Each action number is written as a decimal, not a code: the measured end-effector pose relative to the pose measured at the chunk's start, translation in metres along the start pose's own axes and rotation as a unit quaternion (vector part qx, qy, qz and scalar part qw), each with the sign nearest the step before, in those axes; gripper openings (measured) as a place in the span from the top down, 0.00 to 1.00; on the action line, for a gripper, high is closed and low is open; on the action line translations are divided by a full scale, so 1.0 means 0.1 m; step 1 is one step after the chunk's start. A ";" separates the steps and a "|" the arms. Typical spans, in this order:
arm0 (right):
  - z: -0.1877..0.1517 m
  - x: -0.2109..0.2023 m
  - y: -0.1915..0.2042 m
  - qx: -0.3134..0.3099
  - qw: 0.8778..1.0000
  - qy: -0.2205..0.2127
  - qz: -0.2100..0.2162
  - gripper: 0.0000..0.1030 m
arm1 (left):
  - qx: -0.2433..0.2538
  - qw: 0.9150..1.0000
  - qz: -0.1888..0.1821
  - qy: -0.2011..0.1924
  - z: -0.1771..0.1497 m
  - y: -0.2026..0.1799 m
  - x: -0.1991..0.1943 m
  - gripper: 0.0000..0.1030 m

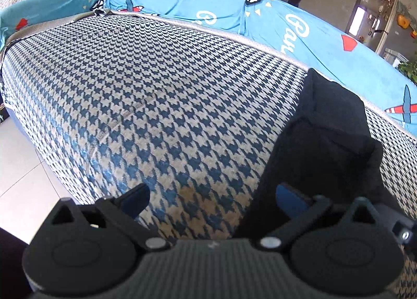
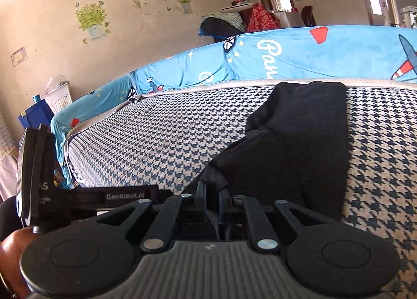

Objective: Fold clothes

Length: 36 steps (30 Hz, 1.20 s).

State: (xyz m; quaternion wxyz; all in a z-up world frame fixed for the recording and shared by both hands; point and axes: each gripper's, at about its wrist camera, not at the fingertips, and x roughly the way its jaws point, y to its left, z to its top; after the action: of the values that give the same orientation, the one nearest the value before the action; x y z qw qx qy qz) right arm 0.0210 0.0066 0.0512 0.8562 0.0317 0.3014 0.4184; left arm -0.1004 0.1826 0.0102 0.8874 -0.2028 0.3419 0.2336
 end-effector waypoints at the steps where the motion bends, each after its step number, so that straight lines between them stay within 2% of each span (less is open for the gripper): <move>1: -0.02 0.02 0.07 -0.007 1.000 0.004 0.006 0.91 | -0.005 1.000 0.005 -0.007 0.02 0.04 -0.02 0.00; 6: -0.13 0.20 0.38 -0.036 0.999 0.030 0.023 0.91 | -0.035 0.999 0.037 -0.015 0.08 0.23 -0.07 0.00; 12: -0.28 0.41 0.65 -0.084 0.994 0.064 0.019 0.91 | -0.054 0.997 0.047 -0.015 0.07 0.33 -0.13 0.00; 16: -0.32 0.50 0.68 -0.085 0.994 0.073 0.016 0.89 | -0.056 0.997 0.048 -0.014 0.07 0.33 -0.13 0.00; 19: -0.35 0.53 0.67 -0.089 0.991 0.095 0.030 0.85 | -0.056 0.997 0.049 -0.012 0.06 0.32 -0.12 0.00; 24: -0.50 0.53 0.72 -0.105 0.981 0.148 0.070 0.85 | -0.052 0.997 0.046 -0.012 0.05 0.30 -0.10 0.00; 26: -0.56 0.47 0.73 -0.115 0.978 0.154 0.076 0.85 | -0.050 0.998 0.041 -0.010 0.05 0.29 -0.09 0.00; 31: -0.62 0.31 0.61 -0.111 0.983 0.139 0.050 0.85 | -0.034 0.999 0.014 -0.004 0.02 0.19 -0.07 0.00; 36: -0.61 0.16 0.38 -0.083 0.991 0.101 -0.013 0.85 | -0.004 1.000 0.002 0.007 -0.03 0.02 -0.01 0.00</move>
State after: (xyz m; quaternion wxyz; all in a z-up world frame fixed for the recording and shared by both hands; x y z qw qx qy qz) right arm -0.0313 0.0309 0.0060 0.8263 -0.0860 0.3508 0.4321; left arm -0.1037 0.1825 0.0087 0.8837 -0.2078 0.3472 0.2351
